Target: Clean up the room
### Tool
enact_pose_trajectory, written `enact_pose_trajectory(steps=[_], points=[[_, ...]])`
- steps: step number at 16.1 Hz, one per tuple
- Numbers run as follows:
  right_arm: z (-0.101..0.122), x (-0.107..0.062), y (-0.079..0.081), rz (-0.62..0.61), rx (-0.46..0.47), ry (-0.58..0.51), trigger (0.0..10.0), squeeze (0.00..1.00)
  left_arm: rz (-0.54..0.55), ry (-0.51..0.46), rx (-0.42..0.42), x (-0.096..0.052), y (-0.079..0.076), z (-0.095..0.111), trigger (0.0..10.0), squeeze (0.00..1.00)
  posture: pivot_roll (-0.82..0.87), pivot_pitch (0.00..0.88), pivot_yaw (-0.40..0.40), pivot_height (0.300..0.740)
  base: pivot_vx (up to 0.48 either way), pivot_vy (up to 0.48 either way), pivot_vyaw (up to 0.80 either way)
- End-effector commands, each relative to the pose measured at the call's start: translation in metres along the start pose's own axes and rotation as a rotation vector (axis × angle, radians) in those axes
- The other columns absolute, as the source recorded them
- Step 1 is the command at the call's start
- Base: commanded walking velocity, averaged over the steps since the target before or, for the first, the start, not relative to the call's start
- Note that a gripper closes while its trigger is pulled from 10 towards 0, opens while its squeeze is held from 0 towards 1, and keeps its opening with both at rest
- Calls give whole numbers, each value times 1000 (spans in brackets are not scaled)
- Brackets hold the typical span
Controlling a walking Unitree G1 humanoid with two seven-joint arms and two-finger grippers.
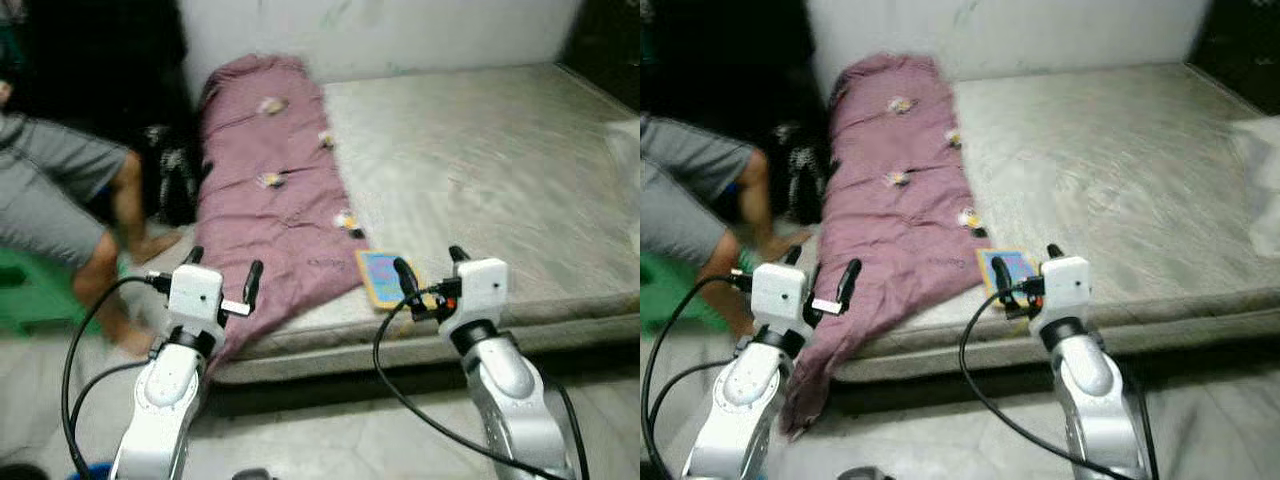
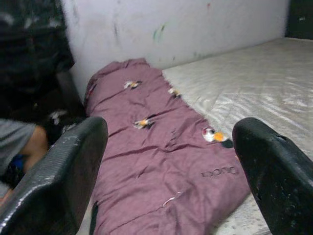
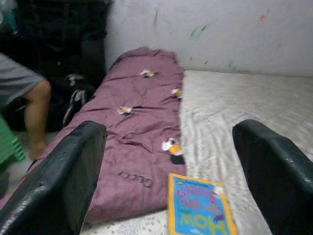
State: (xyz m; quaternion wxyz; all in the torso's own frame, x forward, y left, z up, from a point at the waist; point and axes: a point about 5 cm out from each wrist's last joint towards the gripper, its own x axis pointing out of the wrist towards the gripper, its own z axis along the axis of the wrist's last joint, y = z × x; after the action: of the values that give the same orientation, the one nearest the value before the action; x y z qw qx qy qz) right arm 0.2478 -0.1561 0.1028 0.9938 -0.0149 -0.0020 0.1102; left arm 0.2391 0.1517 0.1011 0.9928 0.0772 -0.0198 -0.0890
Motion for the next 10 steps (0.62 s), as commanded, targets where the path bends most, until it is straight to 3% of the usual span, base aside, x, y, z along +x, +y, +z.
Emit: enact_pose_trajectory(steps=[1, 5, 10], points=[[3, 2, 5, 24, 6, -15, 10000, 0, 10, -4, 14, 0, 3, 2, 10000, 0, -18, 0, 32, 740, 0, 0, 788], [3, 2, 6, 28, 9, -15, 10000, 0, -2, -5, 10, 0, 3, 2, 10000, 0, -16, 0, 33, 740, 231, 0, 730], [1, 2, 4, 24, 9, -9, 10000, 0, -18, -3, -1, 1, 1, 2, 10000, 0, -15, 0, 30, 740, 306, 0, 0]])
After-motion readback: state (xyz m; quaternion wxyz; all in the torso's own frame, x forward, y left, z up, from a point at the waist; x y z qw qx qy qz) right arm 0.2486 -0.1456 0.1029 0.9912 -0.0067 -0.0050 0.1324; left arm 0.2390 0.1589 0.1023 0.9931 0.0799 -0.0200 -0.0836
